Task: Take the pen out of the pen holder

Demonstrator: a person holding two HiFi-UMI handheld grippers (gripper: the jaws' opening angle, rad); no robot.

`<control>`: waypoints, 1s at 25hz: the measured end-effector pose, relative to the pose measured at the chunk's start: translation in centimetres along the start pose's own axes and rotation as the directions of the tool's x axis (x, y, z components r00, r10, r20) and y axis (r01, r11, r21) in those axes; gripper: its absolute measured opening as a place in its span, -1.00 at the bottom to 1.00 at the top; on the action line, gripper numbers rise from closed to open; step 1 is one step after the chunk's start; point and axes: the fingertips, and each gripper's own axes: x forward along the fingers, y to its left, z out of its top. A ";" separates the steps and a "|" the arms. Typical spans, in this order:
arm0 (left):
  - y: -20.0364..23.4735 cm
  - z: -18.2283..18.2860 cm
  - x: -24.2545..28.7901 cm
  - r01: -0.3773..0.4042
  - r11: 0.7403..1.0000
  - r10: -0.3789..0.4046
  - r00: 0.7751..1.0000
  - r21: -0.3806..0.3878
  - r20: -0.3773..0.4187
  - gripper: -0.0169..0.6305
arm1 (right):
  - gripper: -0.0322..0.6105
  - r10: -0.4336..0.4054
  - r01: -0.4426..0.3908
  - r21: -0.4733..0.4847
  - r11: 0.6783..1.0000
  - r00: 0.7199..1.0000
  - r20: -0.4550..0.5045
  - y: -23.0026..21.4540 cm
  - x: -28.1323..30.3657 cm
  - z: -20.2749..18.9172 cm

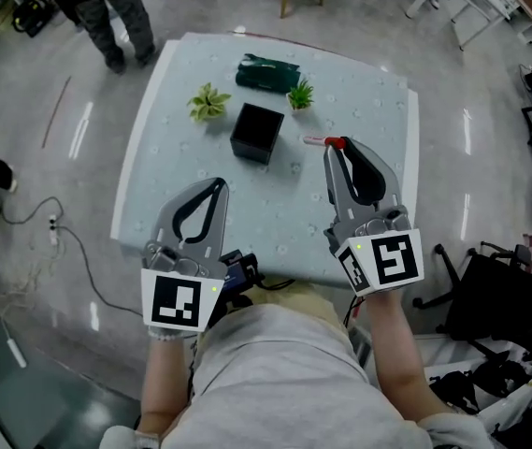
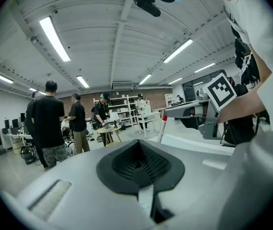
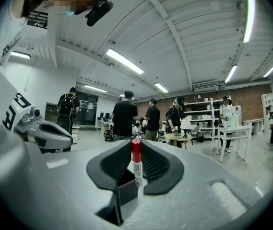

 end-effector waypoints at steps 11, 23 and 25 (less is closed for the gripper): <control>-3.0 1.0 1.8 0.114 0.993 -0.114 0.993 0.012 0.031 -0.90 | -0.70 -0.113 0.112 -0.018 0.994 0.992 -0.054 -1.8 -5.2 -1.0; -5.4 0.9 3.4 0.198 0.980 -0.199 0.980 0.017 0.031 -0.89 | -0.70 -0.196 0.196 -0.007 0.981 0.972 -0.131 -3.2 -9.1 -3.4; -5.5 0.8 3.6 0.205 0.979 -0.205 0.978 0.017 0.029 -0.90 | -0.70 -0.202 0.203 -0.005 0.979 0.969 -0.142 -3.3 -9.4 -3.8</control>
